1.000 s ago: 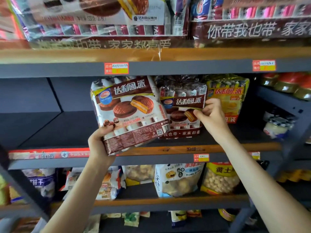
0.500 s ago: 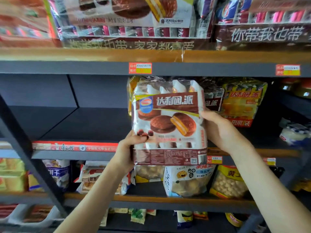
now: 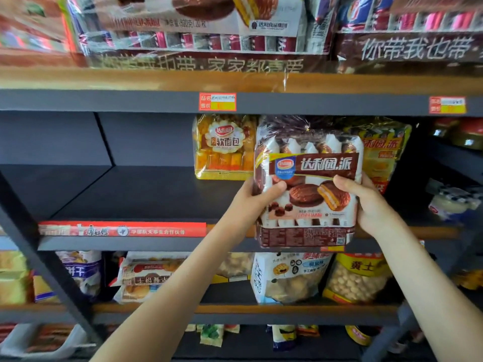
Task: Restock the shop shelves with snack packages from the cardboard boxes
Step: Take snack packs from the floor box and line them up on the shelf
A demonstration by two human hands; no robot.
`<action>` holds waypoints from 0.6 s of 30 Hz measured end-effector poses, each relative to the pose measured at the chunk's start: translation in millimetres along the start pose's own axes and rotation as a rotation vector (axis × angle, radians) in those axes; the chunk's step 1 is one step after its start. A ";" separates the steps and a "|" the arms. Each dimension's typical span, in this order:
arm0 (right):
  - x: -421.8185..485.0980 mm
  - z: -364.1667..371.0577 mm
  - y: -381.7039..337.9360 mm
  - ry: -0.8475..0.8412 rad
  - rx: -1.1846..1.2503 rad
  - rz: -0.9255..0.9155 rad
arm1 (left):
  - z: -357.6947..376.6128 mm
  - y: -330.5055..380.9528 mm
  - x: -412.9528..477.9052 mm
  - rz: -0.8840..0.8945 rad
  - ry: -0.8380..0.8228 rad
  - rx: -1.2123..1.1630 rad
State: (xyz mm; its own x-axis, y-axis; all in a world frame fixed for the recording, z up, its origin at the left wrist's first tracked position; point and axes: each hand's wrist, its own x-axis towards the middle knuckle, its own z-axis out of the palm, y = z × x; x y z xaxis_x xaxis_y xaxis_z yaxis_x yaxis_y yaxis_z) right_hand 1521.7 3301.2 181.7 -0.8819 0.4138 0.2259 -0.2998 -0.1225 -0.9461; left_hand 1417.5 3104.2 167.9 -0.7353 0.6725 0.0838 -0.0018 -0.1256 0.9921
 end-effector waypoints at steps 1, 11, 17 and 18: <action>2.7 -1.5 -2.3 0.019 0.016 -0.007 | 3.4 3.9 4.6 0.000 0.001 -0.029; 32.7 -13.4 -27.6 0.065 -0.055 -0.076 | 16.7 21.5 49.5 0.089 -0.025 -0.078; 30.6 -28.5 -12.5 -0.024 -0.152 -0.059 | 13.6 0.0 53.2 0.203 -0.018 0.037; 30.5 -30.0 -9.4 -0.030 -0.159 -0.060 | 13.0 -3.0 54.9 0.225 -0.004 0.063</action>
State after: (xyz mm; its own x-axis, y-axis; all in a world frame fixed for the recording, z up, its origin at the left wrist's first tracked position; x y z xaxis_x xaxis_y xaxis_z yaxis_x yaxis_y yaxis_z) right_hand 1508.6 3342.1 190.6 -0.8752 0.3889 0.2877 -0.2932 0.0466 -0.9549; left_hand 1386.0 3151.1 170.8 -0.7097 0.6358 0.3034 0.2037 -0.2271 0.9523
